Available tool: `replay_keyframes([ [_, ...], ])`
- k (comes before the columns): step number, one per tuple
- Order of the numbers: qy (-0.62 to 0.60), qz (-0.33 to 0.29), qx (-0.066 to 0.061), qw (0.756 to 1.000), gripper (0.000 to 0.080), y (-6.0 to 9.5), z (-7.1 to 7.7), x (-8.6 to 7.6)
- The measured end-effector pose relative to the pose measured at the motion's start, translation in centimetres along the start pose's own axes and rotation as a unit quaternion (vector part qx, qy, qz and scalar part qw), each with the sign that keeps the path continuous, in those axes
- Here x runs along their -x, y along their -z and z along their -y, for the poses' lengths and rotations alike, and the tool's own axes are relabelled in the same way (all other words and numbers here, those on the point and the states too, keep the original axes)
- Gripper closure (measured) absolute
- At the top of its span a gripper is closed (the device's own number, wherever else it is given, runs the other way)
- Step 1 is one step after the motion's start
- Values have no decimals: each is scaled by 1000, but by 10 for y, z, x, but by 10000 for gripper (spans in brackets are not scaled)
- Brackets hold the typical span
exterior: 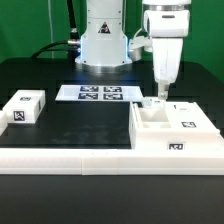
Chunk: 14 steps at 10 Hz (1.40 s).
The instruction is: Assemble cabinet
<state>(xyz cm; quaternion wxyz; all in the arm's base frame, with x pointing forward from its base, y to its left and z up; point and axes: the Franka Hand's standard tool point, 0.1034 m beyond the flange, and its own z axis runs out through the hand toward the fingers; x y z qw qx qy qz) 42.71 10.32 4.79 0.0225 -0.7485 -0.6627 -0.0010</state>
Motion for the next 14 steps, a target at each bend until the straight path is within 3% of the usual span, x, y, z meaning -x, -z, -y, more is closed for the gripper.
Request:
replay_keyframes([
  [4, -3, -1, -2, 1000, 2, -4, 0, 2],
  [6, -7, -16, 6, 1000, 2, -22, 13, -1],
  [12, -18, -19, -5, 1000, 30, -37, 18, 8],
  [14, -18, -19, -5, 1000, 393, -37, 18, 8],
])
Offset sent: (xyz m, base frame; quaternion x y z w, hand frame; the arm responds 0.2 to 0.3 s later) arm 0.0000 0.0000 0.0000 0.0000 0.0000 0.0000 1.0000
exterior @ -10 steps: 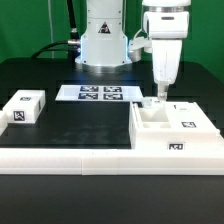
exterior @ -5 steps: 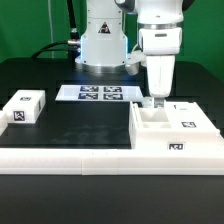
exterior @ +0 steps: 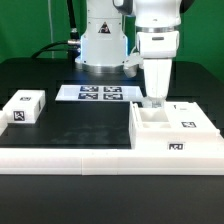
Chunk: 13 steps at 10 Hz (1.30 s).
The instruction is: Assemble cabinet
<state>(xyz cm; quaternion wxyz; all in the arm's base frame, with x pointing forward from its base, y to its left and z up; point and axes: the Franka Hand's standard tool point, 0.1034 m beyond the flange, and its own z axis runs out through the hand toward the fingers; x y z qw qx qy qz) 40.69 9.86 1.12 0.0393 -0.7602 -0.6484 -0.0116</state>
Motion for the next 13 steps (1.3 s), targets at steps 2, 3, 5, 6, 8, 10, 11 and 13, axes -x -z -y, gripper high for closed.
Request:
replay_keyframes([
  [2, 0, 0, 0, 1000, 721, 0, 0, 0],
  [3, 0, -1, 3, 1000, 721, 1, -1, -1],
  [5, 0, -1, 3, 1000, 731, 1, -1, -1],
  [6, 0, -1, 3, 1000, 731, 1, -1, -1],
  [8, 0, -1, 4, 1000, 731, 2, -2, -1],
  [10, -1, 15, 1, 1000, 731, 28, -2, -4],
  [11, 0, 19, 3, 1000, 731, 36, -3, -4],
  [13, 0, 25, 11, 1000, 731, 51, -6, -1],
])
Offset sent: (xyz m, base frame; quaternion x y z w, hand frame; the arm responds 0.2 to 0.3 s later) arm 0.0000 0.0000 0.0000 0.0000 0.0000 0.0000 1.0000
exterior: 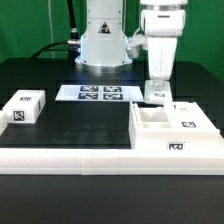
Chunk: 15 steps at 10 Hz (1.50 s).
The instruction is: Assemble cabinet
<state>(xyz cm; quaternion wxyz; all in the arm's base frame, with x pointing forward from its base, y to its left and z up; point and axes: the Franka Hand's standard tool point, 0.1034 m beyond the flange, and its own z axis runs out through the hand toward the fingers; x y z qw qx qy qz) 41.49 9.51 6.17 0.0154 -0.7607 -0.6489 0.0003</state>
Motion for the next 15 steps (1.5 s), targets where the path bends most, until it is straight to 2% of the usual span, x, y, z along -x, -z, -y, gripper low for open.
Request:
replay_keyframes([
  [2, -4, 2, -1, 1000, 729, 2, -6, 15],
  [4, -9, 4, -6, 1000, 729, 5, -23, 36],
  [7, -19, 0, -2, 1000, 729, 9, -45, 32],
  [9, -32, -2, -4, 999, 729, 4, -44, 24],
  [10, -33, -3, -9, 999, 729, -3, -40, 22],
  [15, -38, -6, -2, 999, 729, -2, -43, 18],
])
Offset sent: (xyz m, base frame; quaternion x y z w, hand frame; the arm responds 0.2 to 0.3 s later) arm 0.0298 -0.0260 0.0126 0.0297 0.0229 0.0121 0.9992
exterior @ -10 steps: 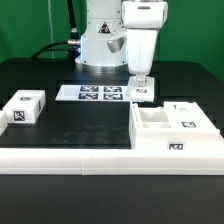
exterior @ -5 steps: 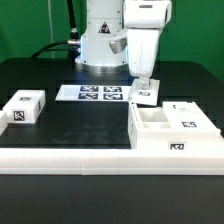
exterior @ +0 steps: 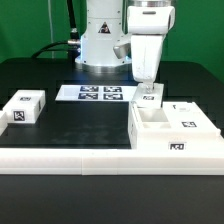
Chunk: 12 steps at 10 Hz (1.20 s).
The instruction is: Assemble cabinet
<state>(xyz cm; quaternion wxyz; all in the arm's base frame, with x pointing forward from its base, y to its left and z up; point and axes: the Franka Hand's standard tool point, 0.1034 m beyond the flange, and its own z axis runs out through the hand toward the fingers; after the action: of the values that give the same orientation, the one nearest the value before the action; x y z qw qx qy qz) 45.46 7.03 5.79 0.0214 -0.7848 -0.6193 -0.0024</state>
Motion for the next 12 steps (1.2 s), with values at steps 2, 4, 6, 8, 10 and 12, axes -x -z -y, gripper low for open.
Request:
replay_keyframes([
  [2, 3, -1, 1, 1000, 729, 2, -7, -2],
  [4, 15, -2, 3, 1000, 729, 3, -13, -4],
  [6, 27, -3, 3, 1000, 729, 2, -15, -2],
  [8, 25, -3, 3, 1000, 729, 2, -15, -2],
  [10, 89, -9, 13, 996, 729, -2, -23, 2],
  [12, 92, -11, 21, 996, 729, -1, -28, 0],
])
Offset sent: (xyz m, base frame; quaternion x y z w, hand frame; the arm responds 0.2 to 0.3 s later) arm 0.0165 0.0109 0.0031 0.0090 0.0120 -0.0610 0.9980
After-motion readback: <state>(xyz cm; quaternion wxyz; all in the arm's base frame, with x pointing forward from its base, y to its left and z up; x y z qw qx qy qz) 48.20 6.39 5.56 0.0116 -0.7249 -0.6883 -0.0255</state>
